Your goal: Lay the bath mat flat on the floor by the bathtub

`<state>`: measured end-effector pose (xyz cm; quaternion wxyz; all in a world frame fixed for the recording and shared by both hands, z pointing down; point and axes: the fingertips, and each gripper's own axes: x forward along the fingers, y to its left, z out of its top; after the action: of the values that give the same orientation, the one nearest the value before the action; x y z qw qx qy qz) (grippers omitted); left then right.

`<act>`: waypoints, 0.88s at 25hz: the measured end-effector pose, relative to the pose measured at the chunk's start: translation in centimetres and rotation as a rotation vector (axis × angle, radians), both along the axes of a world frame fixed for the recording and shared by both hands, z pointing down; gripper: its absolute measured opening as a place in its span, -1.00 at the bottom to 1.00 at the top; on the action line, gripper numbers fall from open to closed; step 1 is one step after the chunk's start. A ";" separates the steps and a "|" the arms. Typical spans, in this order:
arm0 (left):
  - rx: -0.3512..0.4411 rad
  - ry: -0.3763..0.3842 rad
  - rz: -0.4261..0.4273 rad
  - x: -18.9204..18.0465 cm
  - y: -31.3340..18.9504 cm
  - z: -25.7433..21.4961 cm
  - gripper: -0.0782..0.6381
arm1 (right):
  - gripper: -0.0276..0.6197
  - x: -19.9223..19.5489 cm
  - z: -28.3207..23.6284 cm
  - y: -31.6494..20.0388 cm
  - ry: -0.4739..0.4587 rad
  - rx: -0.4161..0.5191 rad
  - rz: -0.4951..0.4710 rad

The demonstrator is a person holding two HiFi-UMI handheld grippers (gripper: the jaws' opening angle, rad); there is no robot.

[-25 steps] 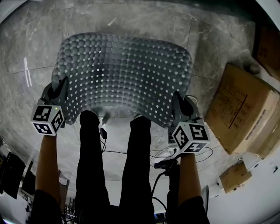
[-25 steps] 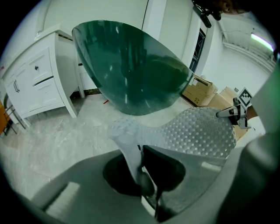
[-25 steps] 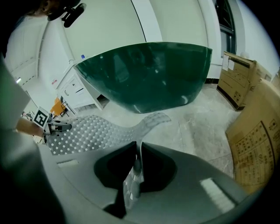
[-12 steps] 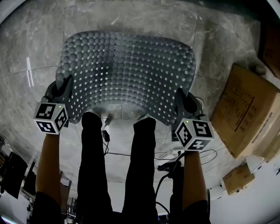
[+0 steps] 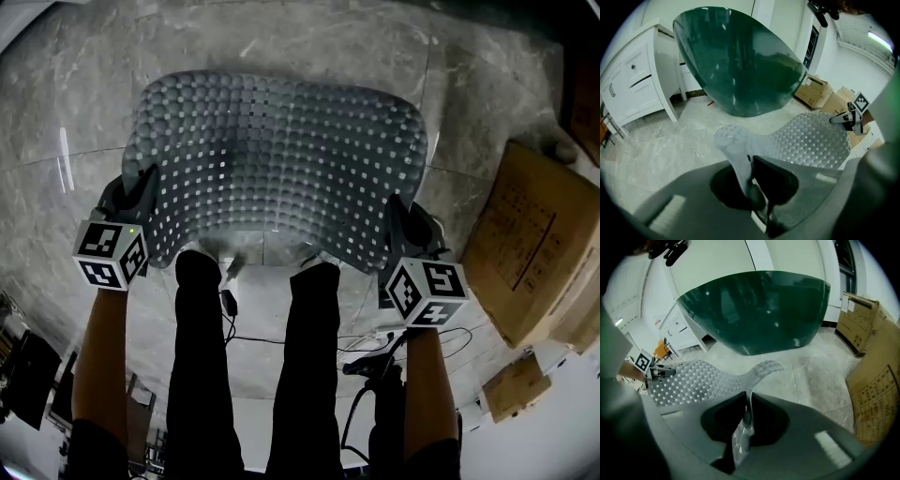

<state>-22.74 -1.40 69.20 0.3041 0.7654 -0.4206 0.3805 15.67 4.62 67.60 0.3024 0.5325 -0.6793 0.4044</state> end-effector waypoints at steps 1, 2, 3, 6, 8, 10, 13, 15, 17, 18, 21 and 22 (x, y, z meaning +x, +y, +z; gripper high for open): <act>-0.001 -0.002 0.000 0.0 -0.1 0.3 -0.71 | -0.77 -0.1 0.2 -0.1 0.002 0.000 -0.004; -0.004 -0.004 0.000 0.0 -0.1 0.5 -0.71 | -0.77 -0.2 0.4 -0.3 0.003 -0.001 -0.009; -0.008 -0.006 0.000 -0.1 -0.1 0.8 -0.71 | -0.77 -0.3 0.6 -0.4 0.005 -0.003 -0.013; -0.020 -0.012 -0.001 -0.3 -0.2 1.5 -0.71 | -0.77 -0.5 1.1 -0.5 0.007 -0.009 -0.024; -0.021 -0.015 0.001 -0.5 -0.2 1.9 -0.71 | -0.77 -0.5 1.4 -0.4 0.010 -0.010 -0.028; -0.021 -0.018 0.006 -0.6 -0.2 2.1 -0.71 | -0.77 -0.5 1.7 -0.2 0.012 -0.012 -0.029; -0.023 -0.024 0.015 -0.7 -0.2 2.2 -0.71 | -0.77 -0.2 2.0 0.0 0.016 -0.018 -0.028; -0.024 -0.025 0.016 -0.6 -0.2 2.3 -0.71 | -0.77 -0.1 2.1 0.1 0.019 -0.021 -0.029; -0.022 -0.025 0.017 -0.7 -0.3 2.2 -0.71 | -0.77 0.0 2.2 0.1 0.021 -0.023 -0.029; -0.020 -0.024 0.017 -0.7 -0.4 2.2 -0.71 | -0.77 0.0 2.3 0.0 0.023 -0.024 -0.029; -0.020 -0.025 0.018 -0.8 -0.3 2.8 -0.71 | -0.77 0.0 3.0 0.0 0.028 -0.028 -0.034; -0.021 -0.025 0.019 -0.9 -0.2 3.1 -0.71 | -0.77 0.0 3.3 0.1 0.029 -0.029 -0.039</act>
<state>-23.61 -1.63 72.29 0.3034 0.7611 -0.4132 0.3975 15.65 4.72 70.85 0.3278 0.5206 -0.6791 0.4006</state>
